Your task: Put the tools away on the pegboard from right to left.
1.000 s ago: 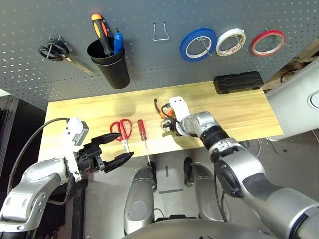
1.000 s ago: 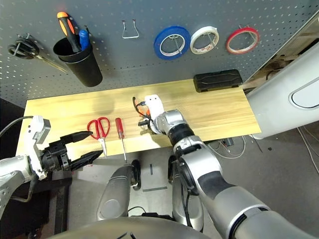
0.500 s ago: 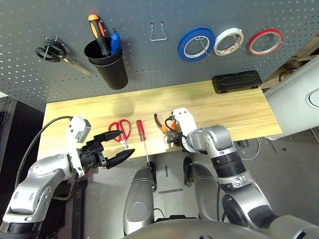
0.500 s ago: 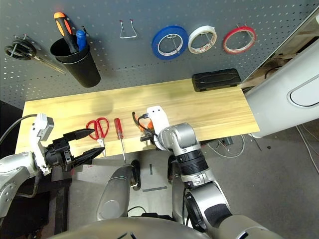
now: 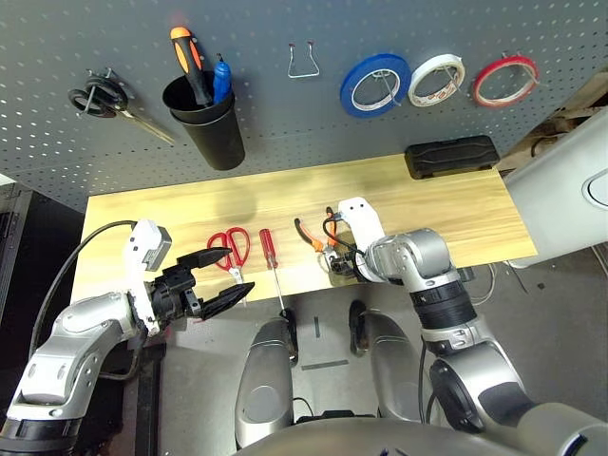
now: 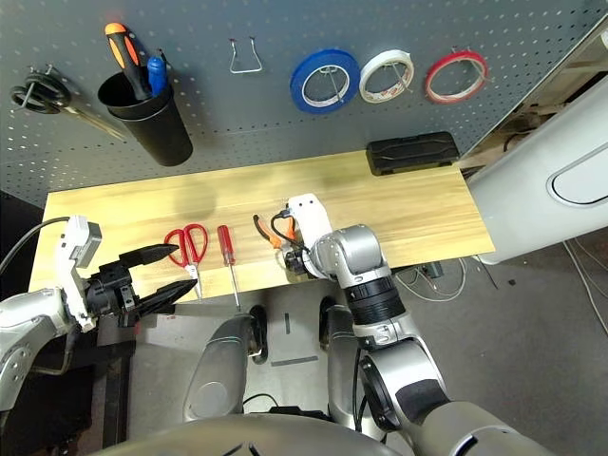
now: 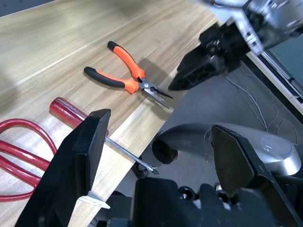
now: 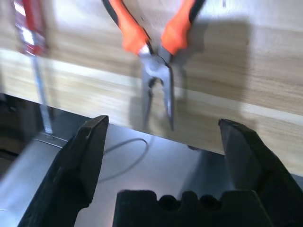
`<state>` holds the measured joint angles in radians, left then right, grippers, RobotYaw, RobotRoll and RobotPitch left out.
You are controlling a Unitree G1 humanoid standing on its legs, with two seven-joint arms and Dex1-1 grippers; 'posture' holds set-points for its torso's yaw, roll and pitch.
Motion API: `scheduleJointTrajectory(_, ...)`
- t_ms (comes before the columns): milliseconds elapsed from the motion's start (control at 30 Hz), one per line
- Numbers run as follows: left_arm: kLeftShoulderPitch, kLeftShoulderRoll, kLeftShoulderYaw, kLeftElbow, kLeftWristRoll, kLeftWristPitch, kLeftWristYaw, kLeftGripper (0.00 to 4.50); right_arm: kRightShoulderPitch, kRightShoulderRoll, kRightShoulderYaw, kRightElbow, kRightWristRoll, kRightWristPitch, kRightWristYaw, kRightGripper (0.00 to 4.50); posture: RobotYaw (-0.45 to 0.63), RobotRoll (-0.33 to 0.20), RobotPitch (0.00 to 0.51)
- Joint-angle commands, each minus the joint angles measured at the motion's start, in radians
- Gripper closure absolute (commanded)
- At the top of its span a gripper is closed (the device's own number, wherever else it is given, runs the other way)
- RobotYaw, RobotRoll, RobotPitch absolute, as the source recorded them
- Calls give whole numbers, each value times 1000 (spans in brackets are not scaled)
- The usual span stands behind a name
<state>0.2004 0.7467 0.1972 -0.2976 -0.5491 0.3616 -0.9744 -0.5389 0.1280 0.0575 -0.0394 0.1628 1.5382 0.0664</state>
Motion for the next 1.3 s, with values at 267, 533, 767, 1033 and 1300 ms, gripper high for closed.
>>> scheduleJointTrajectory(267,53,23,51,-8,-19,25,-20,0,-39,16,25,127,-27,-110,-24,25,34,0,258)
scheduleJointTrajectory(533,97,58,124,-14,-35,48,-38,0,-154,42,50,389,-48,-314,-29,25,48,0,258)
scheduleJointTrajectory(767,117,56,141,-56,-51,76,-18,0,-253,86,32,606,-39,-462,-43,25,78,0,260)
scheduleJointTrajectory(1033,192,42,186,-139,-72,114,9,0,-347,118,1,776,-19,-567,-56,25,126,0,266)
scheduleJointTrajectory(1300,225,33,208,-173,-82,130,31,0,-387,141,1,828,5,-592,-52,25,147,0,267)
